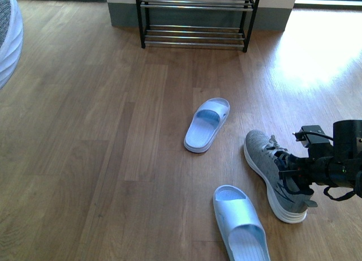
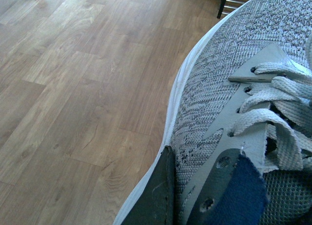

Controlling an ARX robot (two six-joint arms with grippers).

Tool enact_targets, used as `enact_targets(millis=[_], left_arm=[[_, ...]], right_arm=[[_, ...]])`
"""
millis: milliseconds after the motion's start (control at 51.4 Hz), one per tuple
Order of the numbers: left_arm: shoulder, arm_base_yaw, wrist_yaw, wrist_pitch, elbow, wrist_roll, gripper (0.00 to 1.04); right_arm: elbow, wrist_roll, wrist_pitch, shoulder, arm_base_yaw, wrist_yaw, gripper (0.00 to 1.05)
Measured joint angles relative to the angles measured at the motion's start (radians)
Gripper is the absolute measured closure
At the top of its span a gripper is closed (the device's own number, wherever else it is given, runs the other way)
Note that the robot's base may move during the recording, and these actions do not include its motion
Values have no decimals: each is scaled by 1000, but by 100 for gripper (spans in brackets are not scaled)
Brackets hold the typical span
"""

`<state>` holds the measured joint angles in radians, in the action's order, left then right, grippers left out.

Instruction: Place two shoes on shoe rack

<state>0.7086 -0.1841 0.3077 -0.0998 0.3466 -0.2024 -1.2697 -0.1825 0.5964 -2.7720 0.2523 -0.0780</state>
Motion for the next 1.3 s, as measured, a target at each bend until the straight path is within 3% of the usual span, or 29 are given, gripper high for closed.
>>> enact_targets(millis=[467, 798, 1012, 1304], left_arm=[[0, 0, 0, 0, 0, 0, 103], [0, 0, 0, 0, 0, 0, 103], [0, 0, 0, 0, 0, 0, 103], [0, 0, 0, 0, 0, 0, 103]], right_arm=[[251, -42, 76, 300, 2, 1, 103], [594, -156, 114, 853, 37, -28, 103], [828, -178, 0, 1310, 81, -69, 103], [1008, -172, -335, 1938, 110, -92, 103]])
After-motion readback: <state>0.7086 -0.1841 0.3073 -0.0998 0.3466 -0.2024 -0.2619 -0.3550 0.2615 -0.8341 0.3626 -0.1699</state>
